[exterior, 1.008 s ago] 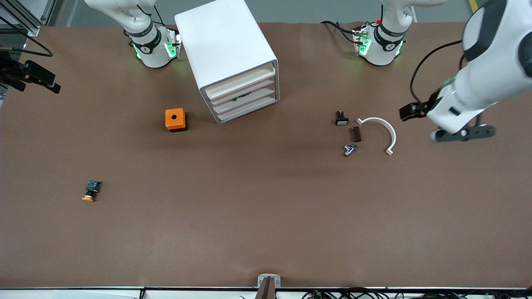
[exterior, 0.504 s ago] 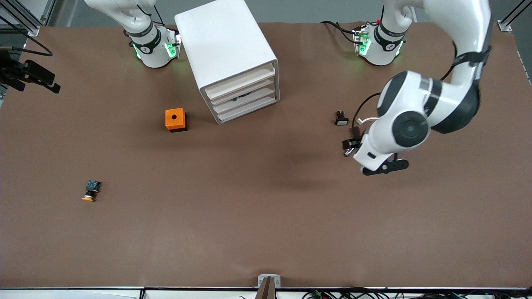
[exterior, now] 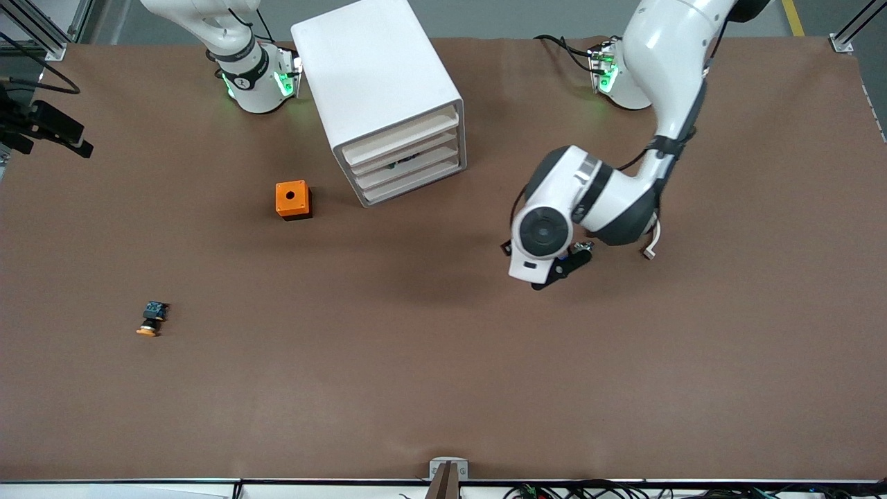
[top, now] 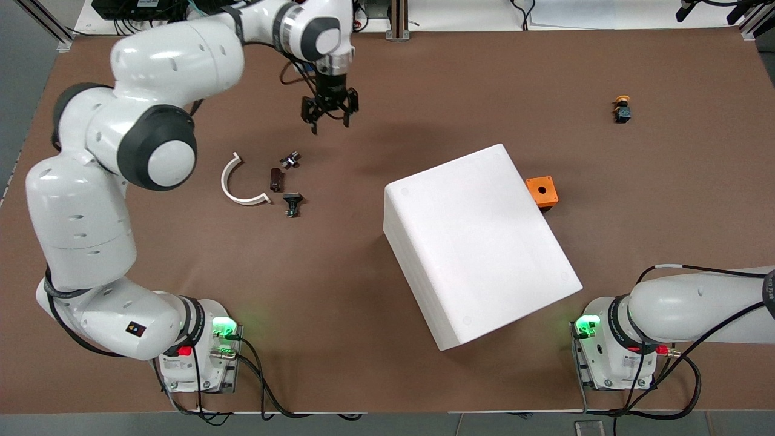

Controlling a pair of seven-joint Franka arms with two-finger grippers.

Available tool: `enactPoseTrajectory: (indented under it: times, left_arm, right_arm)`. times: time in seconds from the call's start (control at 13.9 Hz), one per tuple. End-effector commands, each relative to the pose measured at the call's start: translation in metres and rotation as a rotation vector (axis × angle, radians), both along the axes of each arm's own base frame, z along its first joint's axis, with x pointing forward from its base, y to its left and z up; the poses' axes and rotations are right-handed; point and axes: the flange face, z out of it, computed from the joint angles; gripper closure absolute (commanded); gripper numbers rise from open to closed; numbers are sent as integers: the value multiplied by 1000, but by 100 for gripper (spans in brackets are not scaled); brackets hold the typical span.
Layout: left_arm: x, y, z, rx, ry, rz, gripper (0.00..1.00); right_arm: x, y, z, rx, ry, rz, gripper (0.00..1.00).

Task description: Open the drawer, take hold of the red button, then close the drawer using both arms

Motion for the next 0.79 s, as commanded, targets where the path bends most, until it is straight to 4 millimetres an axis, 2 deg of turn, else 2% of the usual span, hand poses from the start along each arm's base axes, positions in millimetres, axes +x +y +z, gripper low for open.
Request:
enactPoseTrajectory:
  times: [0.0, 0.14, 0.22, 0.29, 0.5, 0.58, 0.65, 0.72]
  left_arm:
    - [-18, -30, -17, 63, 24, 155, 0]
    - [-36, -50, -33, 77, 89, 283, 0]
    - [-38, -53, -40, 77, 120, 349, 0]
    - [-40, -59, -43, 57, 155, 423, 0]
    - [-45, -68, -65, 76, 328, 700, 0]
    - [-47, -71, -71, 88, 390, 783, 1]
    - [-48, -74, -74, 92, 443, 844, 1]
    - [-49, -76, -79, 99, 497, 903, 2]
  right_arm:
    - [18, -2, -16, -18, 26, -4, 0]
    - [31, -3, -37, -22, 52, -7, 0]
    - [42, -3, -58, -25, 90, -8, 0]
    - [47, -4, -65, -23, 110, -11, 0]
    - [49, -5, -67, -27, 109, -11, 0]
    - [55, -7, -75, -29, 117, -11, 0]
    - [61, -12, -81, -29, 100, -8, 0]
    - [66, -25, -80, -28, 59, -4, 0]
